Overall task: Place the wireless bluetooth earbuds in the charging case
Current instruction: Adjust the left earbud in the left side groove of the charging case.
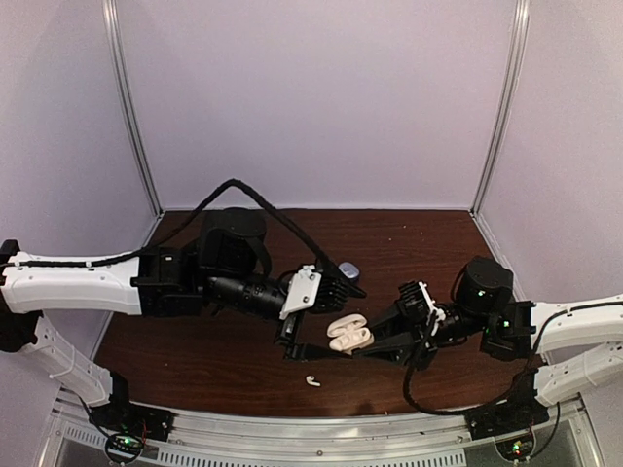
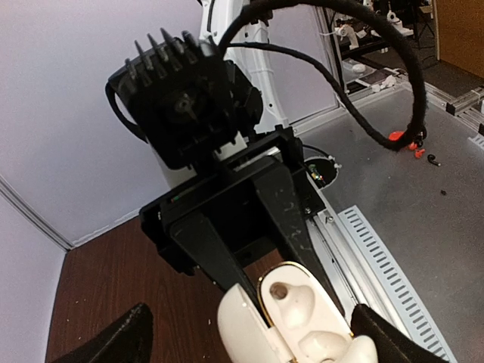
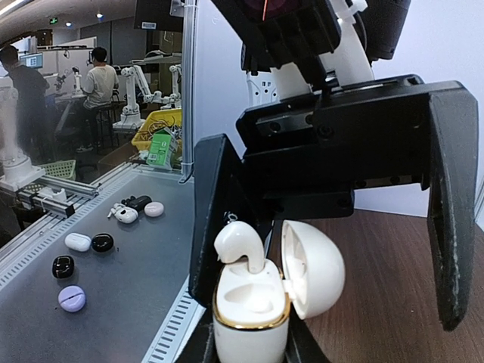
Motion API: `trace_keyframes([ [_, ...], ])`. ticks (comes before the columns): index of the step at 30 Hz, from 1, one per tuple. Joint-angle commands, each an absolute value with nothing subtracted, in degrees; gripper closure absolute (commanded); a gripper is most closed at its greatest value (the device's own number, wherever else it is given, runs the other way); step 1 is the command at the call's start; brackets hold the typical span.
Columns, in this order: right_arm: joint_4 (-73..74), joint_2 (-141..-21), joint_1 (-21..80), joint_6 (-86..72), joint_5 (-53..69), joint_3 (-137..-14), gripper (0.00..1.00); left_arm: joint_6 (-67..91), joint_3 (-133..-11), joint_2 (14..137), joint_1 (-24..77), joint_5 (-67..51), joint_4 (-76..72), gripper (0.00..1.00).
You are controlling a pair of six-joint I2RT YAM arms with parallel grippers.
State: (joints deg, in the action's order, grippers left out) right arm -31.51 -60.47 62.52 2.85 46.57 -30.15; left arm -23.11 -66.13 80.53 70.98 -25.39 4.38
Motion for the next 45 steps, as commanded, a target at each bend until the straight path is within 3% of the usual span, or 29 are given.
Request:
trace_keyframes([
  [1,-31.15,-60.38,64.57,4.68,46.83,-32.23,1.00,-19.71,-68.81,82.09,70.40,-22.44,-1.74,0.08],
  [16,-31.61,-59.15,65.57,5.82,45.67,-31.50,1.00,-13.61,-71.53,86.10,70.21,-22.98,-0.86,0.02],
  [27,-42.05,-60.90,65.16,-3.79,41.16,-27.29,1.00,-14.29,-73.17,84.78,70.93,-27.00,-2.14,0.02],
  [45,-47.27,-60.28,58.91,-12.65,39.06,-24.27,1.00,-15.31,-67.26,74.08,71.63,-25.12,-3.46,0.02],
])
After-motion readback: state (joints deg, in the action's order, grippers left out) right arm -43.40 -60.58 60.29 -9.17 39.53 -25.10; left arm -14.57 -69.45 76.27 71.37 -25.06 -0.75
